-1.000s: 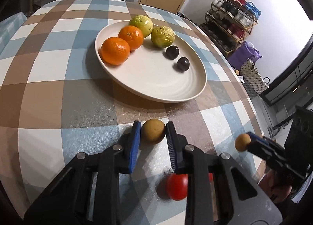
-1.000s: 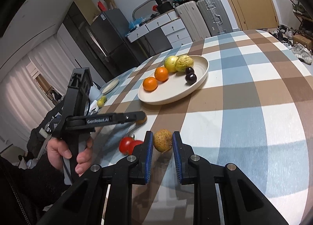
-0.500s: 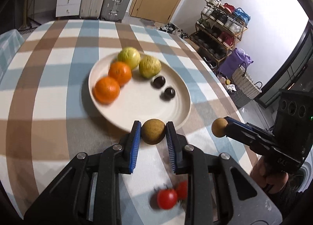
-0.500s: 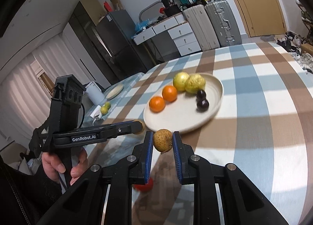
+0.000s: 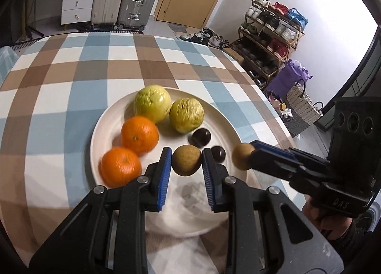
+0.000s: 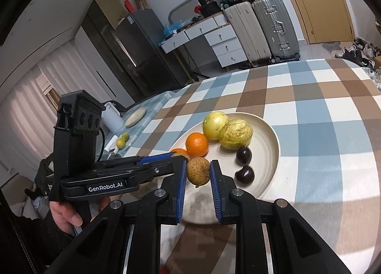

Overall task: Organize fruits
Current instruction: 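Carry both kiwis onto the plate beside the plums and open both grippers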

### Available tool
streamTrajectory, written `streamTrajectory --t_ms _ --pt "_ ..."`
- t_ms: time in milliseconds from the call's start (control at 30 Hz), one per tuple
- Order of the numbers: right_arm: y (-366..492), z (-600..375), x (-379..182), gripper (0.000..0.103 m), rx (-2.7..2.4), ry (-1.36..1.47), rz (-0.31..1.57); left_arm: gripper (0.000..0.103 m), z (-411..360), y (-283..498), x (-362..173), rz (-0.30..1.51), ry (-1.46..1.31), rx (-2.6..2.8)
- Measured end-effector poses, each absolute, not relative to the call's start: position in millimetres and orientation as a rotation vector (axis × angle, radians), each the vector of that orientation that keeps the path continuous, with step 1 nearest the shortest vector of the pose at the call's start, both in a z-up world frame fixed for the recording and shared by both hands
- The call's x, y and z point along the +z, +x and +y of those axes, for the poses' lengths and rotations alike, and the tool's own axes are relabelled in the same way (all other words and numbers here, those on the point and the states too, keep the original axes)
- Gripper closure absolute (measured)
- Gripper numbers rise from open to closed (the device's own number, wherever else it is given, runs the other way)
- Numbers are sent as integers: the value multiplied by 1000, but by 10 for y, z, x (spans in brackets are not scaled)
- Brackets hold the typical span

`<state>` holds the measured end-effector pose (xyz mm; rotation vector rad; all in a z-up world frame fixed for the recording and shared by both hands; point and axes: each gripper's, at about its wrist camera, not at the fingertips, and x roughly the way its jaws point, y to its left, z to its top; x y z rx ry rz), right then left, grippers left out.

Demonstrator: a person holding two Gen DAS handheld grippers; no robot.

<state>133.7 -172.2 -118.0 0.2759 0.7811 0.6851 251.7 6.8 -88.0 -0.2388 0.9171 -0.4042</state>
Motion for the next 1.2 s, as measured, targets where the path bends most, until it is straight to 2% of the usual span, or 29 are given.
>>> streamTrajectory --t_ms 467,833,900,933,1000,1067,1200 --pt "1766 -1692 -1395 83 664 321 838 80 -4 2918 -1107 941 -229 -406" --pt "1877 -1637 -1481 81 652 330 867 80 44 2955 -1088 919 -256 -397" --pt "1880 -1651 -1477 73 651 342 867 79 67 2925 -1061 913 -258 -395" --pt "1878 -1663 -1473 66 649 350 868 79 78 2905 -1045 909 -258 -395" --pt "1847 -1689 -1444 63 654 363 853 78 88 2845 -1004 899 -253 -393" --pt "1774 -1718 -1383 54 652 361 827 72 90 2776 -959 891 -241 -386" --pt "1648 -1795 -1287 52 634 371 803 65 87 2620 -845 870 -230 -378"
